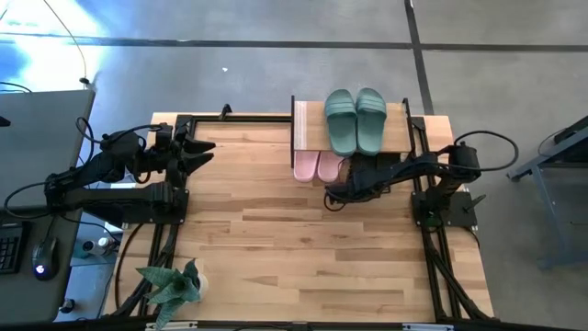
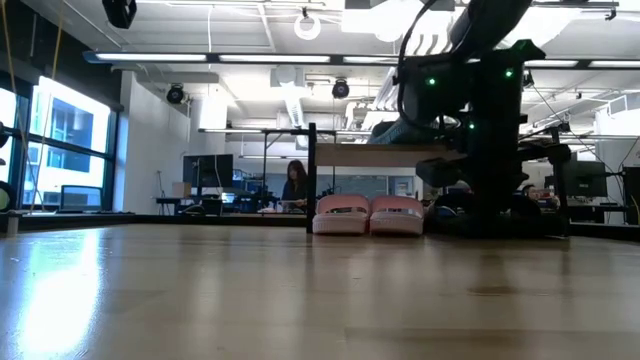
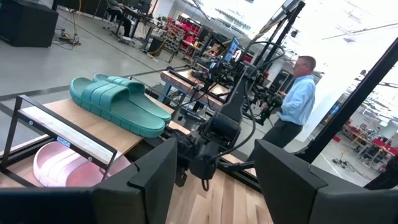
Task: Pick and place slides into the shelf
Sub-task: Adjust the pink slides under the shelf
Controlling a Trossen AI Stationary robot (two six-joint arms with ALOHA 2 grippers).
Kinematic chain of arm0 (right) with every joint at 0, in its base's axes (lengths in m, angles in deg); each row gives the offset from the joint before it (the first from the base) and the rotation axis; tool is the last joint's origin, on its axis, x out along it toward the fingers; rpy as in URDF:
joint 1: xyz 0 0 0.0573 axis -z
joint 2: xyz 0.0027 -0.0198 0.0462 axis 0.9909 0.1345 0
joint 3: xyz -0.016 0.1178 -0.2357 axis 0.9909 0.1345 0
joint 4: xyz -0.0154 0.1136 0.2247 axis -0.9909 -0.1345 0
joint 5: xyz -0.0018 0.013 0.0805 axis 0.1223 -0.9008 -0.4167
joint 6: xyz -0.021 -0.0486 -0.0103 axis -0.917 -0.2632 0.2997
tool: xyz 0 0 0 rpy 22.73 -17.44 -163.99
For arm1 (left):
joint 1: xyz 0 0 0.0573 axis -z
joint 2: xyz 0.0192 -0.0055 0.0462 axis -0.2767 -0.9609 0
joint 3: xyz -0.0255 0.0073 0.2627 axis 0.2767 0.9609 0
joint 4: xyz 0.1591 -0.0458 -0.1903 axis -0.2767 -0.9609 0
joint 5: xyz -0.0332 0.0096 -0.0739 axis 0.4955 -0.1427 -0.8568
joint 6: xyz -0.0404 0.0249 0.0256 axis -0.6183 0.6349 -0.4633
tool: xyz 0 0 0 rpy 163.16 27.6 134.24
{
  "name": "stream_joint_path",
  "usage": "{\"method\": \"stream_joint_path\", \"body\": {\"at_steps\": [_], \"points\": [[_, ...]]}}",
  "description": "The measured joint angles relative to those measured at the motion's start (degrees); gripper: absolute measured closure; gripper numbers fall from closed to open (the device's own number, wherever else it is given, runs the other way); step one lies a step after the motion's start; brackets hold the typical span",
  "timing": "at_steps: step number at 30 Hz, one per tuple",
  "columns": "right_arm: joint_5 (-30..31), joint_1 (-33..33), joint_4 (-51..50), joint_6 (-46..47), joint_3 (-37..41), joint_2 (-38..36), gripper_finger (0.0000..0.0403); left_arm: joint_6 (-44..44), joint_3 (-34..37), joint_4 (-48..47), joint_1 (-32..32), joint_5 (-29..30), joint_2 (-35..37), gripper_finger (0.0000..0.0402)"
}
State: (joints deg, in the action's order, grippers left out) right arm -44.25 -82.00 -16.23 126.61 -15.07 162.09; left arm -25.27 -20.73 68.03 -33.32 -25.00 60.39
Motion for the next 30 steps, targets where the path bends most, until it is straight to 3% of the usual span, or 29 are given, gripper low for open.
{"method": "stream_joint_path", "body": {"at_steps": [8,15,22,30], "points": [[-0.61,-2.62,-1.59,0.73,-1.26,0.00,0.0403,0.00,0.00,0.00,0.02,0.01,0.00,0.0204],[-4.52,-8.11,-3.64,-7.45,-7.77,-1.44,0.0403,-0.01,0.01,0.00,0.00,0.01,0.00,0.0204],[-1.17,-13.36,-9.30,-10.72,-14.04,-8.39,0.0403,-0.01,0.01,0.00,0.00,0.00,0.00,0.0204],[3.41,-15.94,-7.21,-7.99,-12.75,-20.08,0.0403,-0.01,0.00,0.00,0.00,0.00,0.00,0.0204]]}}
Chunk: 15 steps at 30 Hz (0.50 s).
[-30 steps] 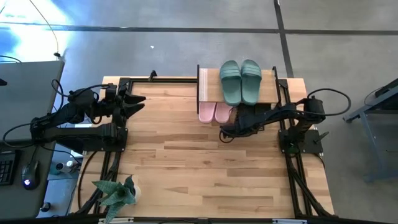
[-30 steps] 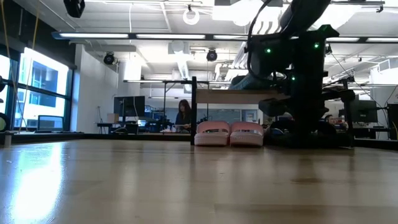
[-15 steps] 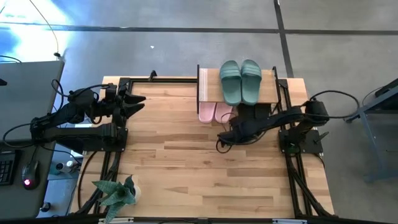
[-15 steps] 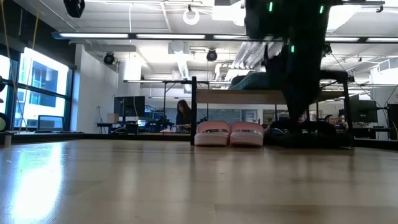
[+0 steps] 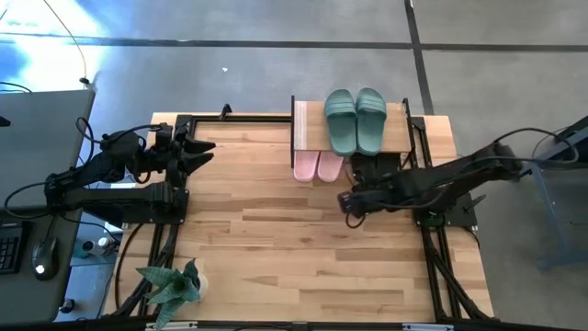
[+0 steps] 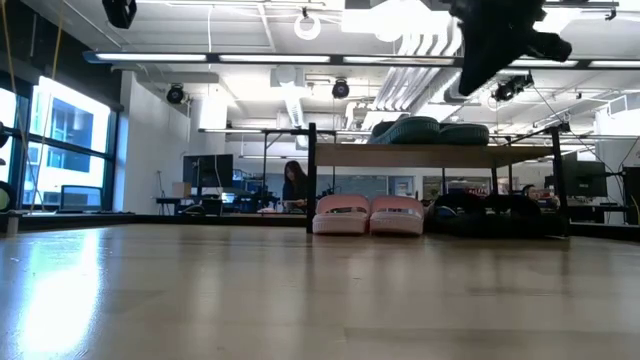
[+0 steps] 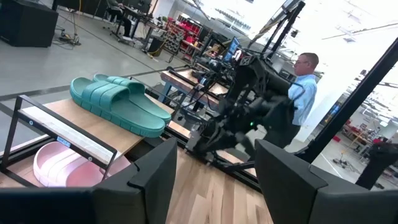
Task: Pick and place slides into the shelf
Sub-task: Adjust the pink slides under the shelf
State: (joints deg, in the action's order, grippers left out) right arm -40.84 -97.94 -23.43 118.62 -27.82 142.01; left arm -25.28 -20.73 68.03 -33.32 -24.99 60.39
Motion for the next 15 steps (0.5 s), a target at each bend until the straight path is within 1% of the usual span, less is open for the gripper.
{"method": "stream_joint_path", "body": {"at_steps": [2,3,6,8,9,11,13,15], "points": [[-1.12,-0.16,5.11,-1.42,2.33,-2.70,0.0403,0.01,0.00,0.00,0.01,0.00,-0.01,0.0204],[-1.80,-0.18,9.58,-2.61,4.35,-4.02,0.0403,0.00,0.01,0.00,0.00,-0.01,0.00,0.0204],[-4.43,-0.19,28.49,-4.70,13.83,-6.66,0.0403,0.00,0.00,0.00,0.02,-0.01,0.00,0.0204],[-7.00,0.01,41.34,-5.60,20.69,-6.68,0.0403,0.00,0.00,0.00,0.00,0.01,0.00,0.0204],[-6.02,0.03,46.71,-6.52,23.86,-6.30,0.0403,0.01,0.00,0.00,0.02,0.00,0.00,0.0204],[-0.17,0.20,53.56,-8.54,27.38,-5.16,0.0403,0.01,0.01,0.00,0.00,0.00,0.00,0.0204],[6.30,0.35,53.69,-9.24,28.28,-3.53,0.0403,0.01,0.00,0.00,0.02,-0.01,0.00,0.0204],[8.47,1.39,50.41,-10.05,27.52,-0.93,0.0403,0.01,0.00,0.00,0.00,-0.01,0.00,0.0204]]}}
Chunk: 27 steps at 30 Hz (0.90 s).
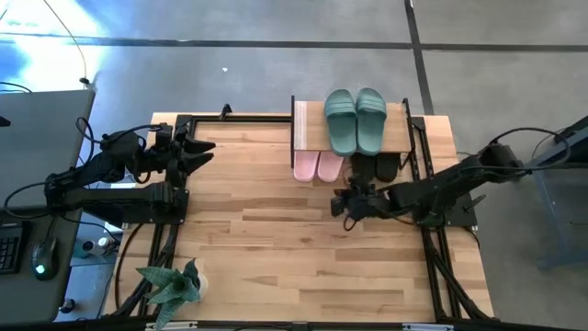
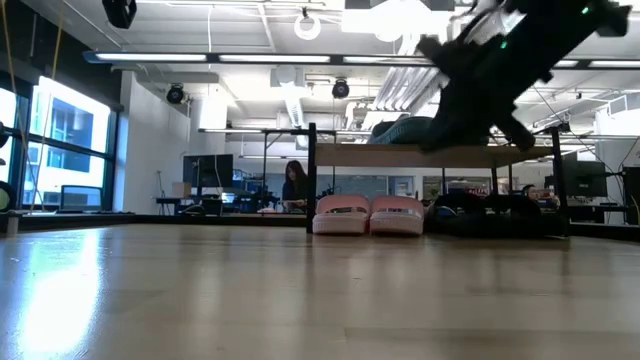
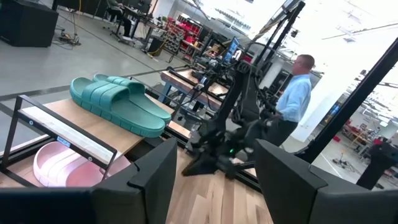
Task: Pick and place slides into the shelf
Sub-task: Adjust the pink slides under the shelf
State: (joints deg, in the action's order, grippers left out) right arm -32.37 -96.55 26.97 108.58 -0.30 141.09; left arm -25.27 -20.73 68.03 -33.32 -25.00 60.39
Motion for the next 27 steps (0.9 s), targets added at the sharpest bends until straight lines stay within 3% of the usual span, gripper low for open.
{"method": "stream_joint_path", "body": {"at_steps": [4,13,27], "points": [[-2.66,2.02,-4.43,-3.10,-4.70,6.74,0.0403,0.00,0.00,0.00,0.00,0.01,0.00,0.0204],[-1.41,5.18,-11.14,-2.78,-14.42,20.96,0.0403,-0.02,0.01,0.01,0.00,0.01,0.00,0.0204],[-1.33,10.09,-11.31,-0.08,-20.40,29.36,0.0403,-0.02,0.00,0.00,0.00,0.00,-0.02,0.0204]]}}
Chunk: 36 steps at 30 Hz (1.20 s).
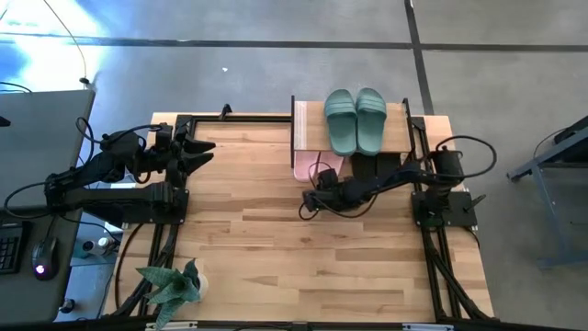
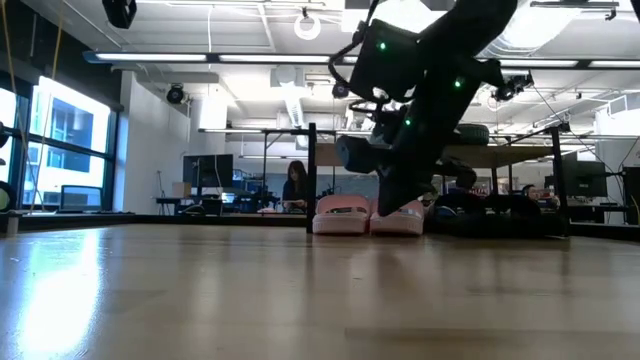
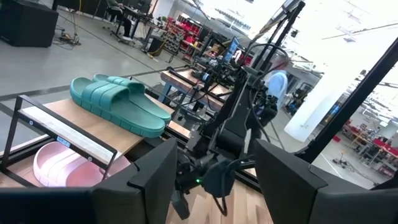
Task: Pick and place slides into the shelf
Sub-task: Adjust the pink slides under the shelf
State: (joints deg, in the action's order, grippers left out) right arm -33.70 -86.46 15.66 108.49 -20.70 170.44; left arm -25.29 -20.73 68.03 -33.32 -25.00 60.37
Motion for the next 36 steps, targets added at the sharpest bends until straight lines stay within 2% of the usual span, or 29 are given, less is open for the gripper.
{"method": "stream_joint_path", "body": {"at_steps": [8,23,29,33,36], "points": [[2.02,0.44,-10.39,8.76,0.07,0.18,0.0403,0.00,0.00,0.00,0.00,0.02,0.02,0.0204],[1.40,0.36,-18.68,17.90,0.10,0.18,0.0403,0.00,0.00,0.00,0.02,0.02,0.00,0.0204],[0.23,-2.06,-17.65,16.33,-1.09,0.02,0.0403,0.02,0.00,0.00,0.00,0.01,0.02,0.0204],[-1.17,-3.90,-12.05,9.90,-4.30,-0.81,0.0403,0.00,0.00,0.00,0.02,0.02,0.02,0.0204],[-3.13,-3.96,-5.15,1.77,-6.52,-0.87,0.0403,0.01,0.00,0.00,0.02,0.02,0.01,0.0204]]}}
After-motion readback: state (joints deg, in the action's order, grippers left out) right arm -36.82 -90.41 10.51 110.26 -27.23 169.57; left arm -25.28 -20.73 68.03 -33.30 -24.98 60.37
